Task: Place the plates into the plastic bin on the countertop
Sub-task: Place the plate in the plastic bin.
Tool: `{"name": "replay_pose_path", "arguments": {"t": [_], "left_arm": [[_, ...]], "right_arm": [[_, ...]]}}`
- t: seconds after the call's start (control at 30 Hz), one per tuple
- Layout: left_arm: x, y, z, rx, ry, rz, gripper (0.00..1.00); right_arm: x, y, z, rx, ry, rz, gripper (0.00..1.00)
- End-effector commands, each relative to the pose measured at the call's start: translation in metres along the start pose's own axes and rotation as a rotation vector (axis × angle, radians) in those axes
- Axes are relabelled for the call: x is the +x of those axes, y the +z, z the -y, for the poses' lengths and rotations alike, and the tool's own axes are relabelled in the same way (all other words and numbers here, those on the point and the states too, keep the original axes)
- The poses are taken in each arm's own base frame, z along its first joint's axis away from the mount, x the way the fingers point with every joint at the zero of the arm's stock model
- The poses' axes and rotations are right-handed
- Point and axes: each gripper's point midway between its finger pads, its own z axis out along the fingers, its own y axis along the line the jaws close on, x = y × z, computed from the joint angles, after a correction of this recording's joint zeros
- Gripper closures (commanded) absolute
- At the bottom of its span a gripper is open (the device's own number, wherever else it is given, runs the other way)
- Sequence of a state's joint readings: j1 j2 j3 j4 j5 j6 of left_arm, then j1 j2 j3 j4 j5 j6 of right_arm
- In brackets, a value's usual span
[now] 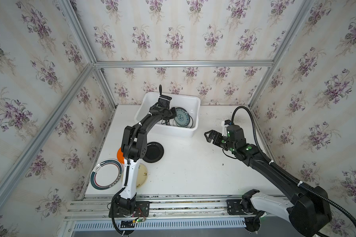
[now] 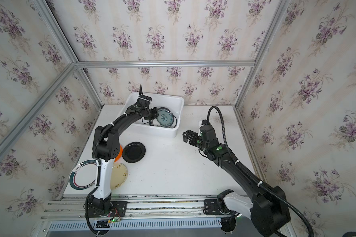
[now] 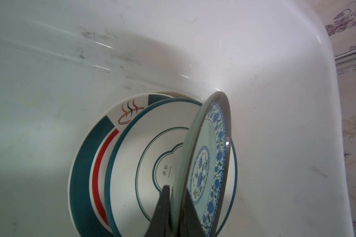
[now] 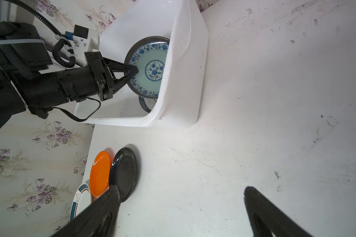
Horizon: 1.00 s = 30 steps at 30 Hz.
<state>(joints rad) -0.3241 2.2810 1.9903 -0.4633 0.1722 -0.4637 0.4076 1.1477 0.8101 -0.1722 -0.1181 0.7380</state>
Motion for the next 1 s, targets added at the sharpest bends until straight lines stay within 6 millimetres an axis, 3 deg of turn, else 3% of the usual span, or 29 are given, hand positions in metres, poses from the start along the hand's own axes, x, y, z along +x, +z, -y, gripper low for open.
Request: {"name": "replay_pose_path", "arguments": {"t": [0.0, 0.3, 0.4, 0.5, 0.6, 0.7, 0.97], "left_arm": [[0.004, 0.005, -0.004, -0.023, 0.028, -0.006, 0.96], [0.009, 0.011, -0.007, -0.042, 0.078, -0.021, 0.9], [0.009, 0.01, -0.005, -0.035, 0.098, -0.021, 0.73], [0.003, 0.006, 0.0, -0.022, 0.133, -0.009, 0.46], [-0.006, -0.003, 0.004, -0.025, 0.167, 0.019, 0.35], [-0.014, -0.013, 0.007, -0.03, 0.174, 0.045, 0.01], [-0.024, -0.035, 0.019, -0.019, 0.194, 0.085, 0.01]], "right_arm": [[-0.009, 0.002, -0.004, -0.009, 0.016, 0.032, 0.03], [-0.011, 0.009, 0.003, 0.019, 0.041, 0.039, 0.05], [-0.012, 0.012, 0.004, 0.021, 0.049, 0.037, 0.05], [-0.015, 0.011, 0.003, 0.02, 0.049, 0.044, 0.05], [-0.018, 0.009, 0.002, 0.019, 0.046, 0.055, 0.06], [-0.02, 0.009, 0.001, 0.017, 0.044, 0.057, 0.06], [-0.024, 0.006, 0.001, 0.027, 0.041, 0.065, 0.06]]}}
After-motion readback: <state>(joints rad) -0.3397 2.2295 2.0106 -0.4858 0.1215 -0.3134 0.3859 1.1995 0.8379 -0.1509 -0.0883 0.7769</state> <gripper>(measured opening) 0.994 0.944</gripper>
